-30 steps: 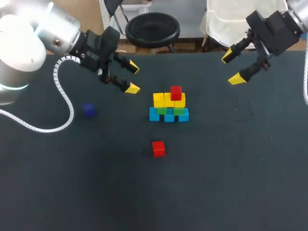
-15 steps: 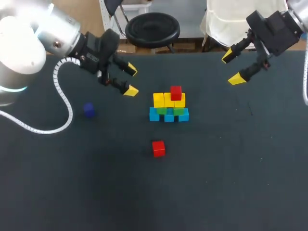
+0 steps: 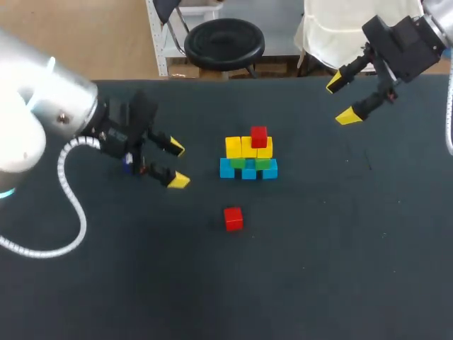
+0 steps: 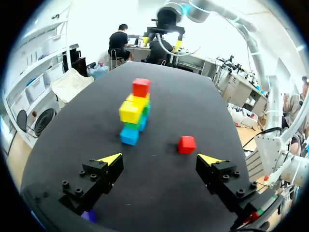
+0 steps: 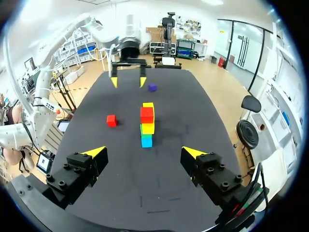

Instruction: Place the blue cubes, place green cubes on the blue cubes, place the yellow cubes on the green cubes, then place the red cubes on the yellow cubes, and place purple cube on the red cubes.

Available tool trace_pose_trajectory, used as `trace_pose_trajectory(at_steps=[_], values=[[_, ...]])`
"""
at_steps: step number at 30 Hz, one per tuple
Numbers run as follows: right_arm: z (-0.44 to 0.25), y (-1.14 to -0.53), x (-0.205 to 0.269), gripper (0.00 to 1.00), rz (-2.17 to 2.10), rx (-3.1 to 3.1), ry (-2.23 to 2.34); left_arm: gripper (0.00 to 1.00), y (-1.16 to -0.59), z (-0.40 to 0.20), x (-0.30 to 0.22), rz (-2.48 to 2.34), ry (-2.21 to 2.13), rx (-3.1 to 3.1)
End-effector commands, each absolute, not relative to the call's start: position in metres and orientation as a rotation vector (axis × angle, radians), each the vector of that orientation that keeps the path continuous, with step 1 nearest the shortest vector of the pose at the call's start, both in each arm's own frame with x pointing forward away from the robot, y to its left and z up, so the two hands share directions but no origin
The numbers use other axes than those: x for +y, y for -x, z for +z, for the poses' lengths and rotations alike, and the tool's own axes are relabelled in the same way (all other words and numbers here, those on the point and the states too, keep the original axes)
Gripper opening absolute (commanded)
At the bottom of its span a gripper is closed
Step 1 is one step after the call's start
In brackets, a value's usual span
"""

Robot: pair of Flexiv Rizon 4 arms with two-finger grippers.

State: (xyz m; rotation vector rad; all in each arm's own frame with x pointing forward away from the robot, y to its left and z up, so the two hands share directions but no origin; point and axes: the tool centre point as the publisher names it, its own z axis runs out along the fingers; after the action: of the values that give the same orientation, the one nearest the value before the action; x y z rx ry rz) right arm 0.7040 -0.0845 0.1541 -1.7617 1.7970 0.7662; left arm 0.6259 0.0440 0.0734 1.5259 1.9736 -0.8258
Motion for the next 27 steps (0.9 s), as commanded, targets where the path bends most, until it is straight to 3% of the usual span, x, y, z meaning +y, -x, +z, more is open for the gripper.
trace_pose_trajectory(at_steps=[1,21,27], values=[[0.154,-0.704,-0.084,1.0,0.765,1.797,1.761,1.0,-0.594,0.068,0.029,-0.728,-1.444,1.954],[0.154,-0.704,-0.084,1.0,0.765,1.797,1.761,1.0,-0.594,0.06,0.02,-0.874,-1.464,1.915],[0.154,-0.704,-0.084,1.0,0.765,1.797,1.761,1.0,-0.569,0.056,-0.006,-1.076,-1.48,1.768]])
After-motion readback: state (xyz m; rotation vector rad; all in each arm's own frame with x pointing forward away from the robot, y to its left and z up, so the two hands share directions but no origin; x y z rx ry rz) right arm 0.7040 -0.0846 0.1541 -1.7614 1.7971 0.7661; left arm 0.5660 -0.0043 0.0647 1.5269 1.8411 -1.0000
